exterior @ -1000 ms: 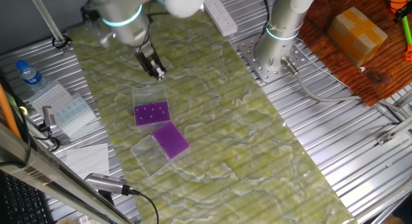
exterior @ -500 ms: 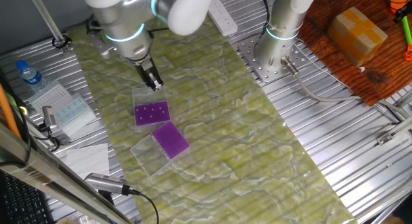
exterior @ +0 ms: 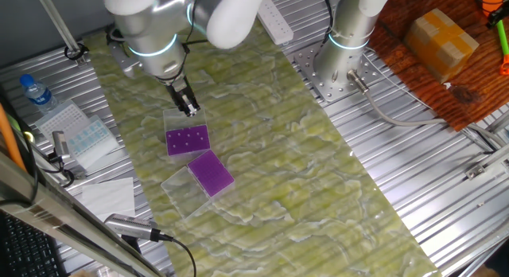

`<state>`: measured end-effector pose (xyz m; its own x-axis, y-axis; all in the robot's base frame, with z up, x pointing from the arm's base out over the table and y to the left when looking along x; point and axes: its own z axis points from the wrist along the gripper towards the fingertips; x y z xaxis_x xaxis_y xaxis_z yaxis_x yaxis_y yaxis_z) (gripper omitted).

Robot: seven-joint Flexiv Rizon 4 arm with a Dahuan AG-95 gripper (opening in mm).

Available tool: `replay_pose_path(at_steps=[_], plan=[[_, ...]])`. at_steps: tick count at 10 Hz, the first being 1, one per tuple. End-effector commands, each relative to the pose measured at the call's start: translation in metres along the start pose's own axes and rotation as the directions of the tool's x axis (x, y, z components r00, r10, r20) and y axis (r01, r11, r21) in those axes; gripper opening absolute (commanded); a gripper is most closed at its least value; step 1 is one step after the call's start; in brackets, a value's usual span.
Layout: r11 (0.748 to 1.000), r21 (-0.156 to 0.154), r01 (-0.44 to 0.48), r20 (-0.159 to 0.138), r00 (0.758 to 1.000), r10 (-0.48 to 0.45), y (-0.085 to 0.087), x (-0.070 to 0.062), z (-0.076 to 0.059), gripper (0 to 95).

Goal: Transfer all small pipette tips from one holder to another

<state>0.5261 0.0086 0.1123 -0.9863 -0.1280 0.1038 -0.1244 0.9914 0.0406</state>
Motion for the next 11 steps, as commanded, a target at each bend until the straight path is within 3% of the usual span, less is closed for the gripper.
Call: replay_pose_path(at_steps=[1,2,7,11], plan=[[1.0,0.01,0.027,-0.013,1.0,-0.027,-0.002,0.01,-0.022,0.0],[0.999,0.028,0.023,-0.013,1.0,-0.022,-0.004,0.018,-0.042,0.0],[0.998,0.019,0.056,-0.006,0.998,-0.056,-0.004,0.018,-0.042,0.0],[0.992,0.0,0.126,-0.049,0.991,-0.126,-0.004,0.018,-0.042,0.0]])
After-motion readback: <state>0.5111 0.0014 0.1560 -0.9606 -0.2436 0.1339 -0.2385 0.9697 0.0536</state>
